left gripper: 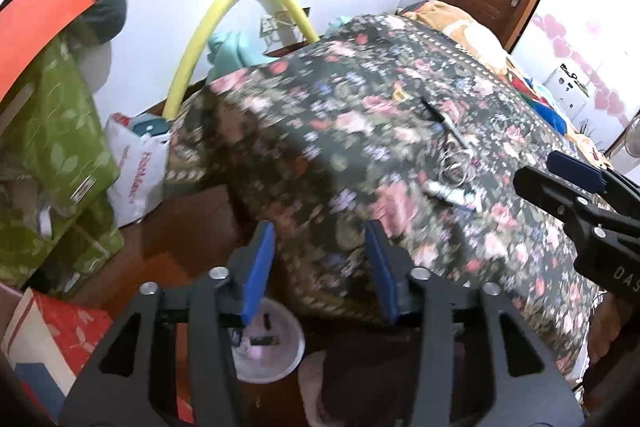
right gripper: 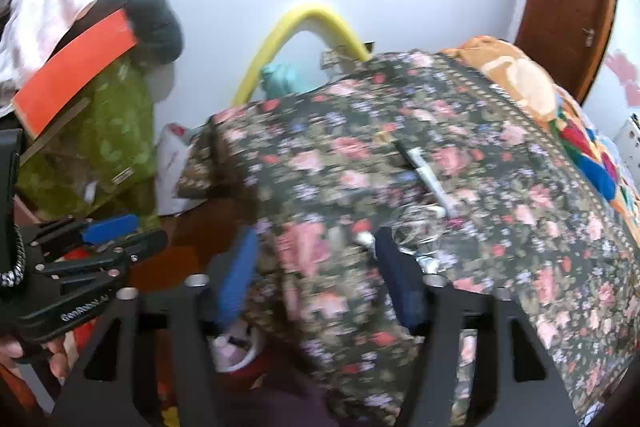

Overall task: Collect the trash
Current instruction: 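Move both tools back over the bedspread, then grasp the black Sharpie marker upright with the right tool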

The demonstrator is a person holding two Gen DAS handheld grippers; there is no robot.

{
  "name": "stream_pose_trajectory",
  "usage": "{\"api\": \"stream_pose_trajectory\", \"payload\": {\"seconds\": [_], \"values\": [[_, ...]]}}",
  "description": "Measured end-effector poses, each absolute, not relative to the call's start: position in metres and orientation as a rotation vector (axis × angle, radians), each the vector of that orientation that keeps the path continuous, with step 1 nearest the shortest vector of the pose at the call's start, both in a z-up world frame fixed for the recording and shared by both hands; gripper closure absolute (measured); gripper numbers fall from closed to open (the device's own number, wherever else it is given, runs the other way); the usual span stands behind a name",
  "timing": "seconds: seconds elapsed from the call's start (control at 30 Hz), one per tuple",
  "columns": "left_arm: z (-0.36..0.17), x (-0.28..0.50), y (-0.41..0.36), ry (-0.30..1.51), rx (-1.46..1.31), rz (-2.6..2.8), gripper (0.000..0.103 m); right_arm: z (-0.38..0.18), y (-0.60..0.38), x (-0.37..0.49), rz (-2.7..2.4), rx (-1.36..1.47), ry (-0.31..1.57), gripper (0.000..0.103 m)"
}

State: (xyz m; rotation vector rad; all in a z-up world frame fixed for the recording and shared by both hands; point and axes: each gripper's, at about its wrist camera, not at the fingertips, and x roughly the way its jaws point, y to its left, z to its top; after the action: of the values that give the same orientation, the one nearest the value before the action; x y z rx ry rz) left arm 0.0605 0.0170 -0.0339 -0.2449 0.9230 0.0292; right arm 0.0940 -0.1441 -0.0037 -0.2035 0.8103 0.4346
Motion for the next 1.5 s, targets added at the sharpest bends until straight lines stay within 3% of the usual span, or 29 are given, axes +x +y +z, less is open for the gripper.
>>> {"api": "stream_pose_trajectory", "payload": {"seconds": [0.1,0.63,0.7,0.87,0.97,1.2,1.3,1.5], "values": [[-0.035,0.084,-0.001,0.937,-0.245,0.005,0.046,-0.005,-0.166,0.11,0.391,-0.202,0.812,0.038],[-0.079,0.169,-0.058,1.004,-0.242,-0.062,0.046,-0.066,-0.206,0.239,0.398,-0.163,0.934,0.039],[-0.087,0.175,-0.062,1.04,-0.251,-0.083,0.046,-0.081,-0.201,0.255,0.395,-0.172,0.959,0.052],[-0.098,0.182,-0.071,1.056,-0.244,-0.121,0.046,-0.104,-0.194,0.275,0.445,-0.143,1.005,0.064],[-0.099,0.184,-0.078,1.053,-0.218,-0.13,0.046,-0.112,-0.185,0.279,0.453,-0.166,1.013,0.078],[-0.103,0.187,-0.086,1.061,-0.221,-0.138,0.046,-0.113,-0.182,0.287,0.486,-0.165,1.003,0.08],[-0.105,0.185,-0.091,1.075,-0.229,-0.155,0.046,-0.113,-0.184,0.289,0.483,-0.162,1.008,0.092],[-0.106,0.181,-0.098,1.09,-0.233,-0.164,0.053,-0.092,-0.213,0.283,0.439,-0.047,0.994,0.093]]}}
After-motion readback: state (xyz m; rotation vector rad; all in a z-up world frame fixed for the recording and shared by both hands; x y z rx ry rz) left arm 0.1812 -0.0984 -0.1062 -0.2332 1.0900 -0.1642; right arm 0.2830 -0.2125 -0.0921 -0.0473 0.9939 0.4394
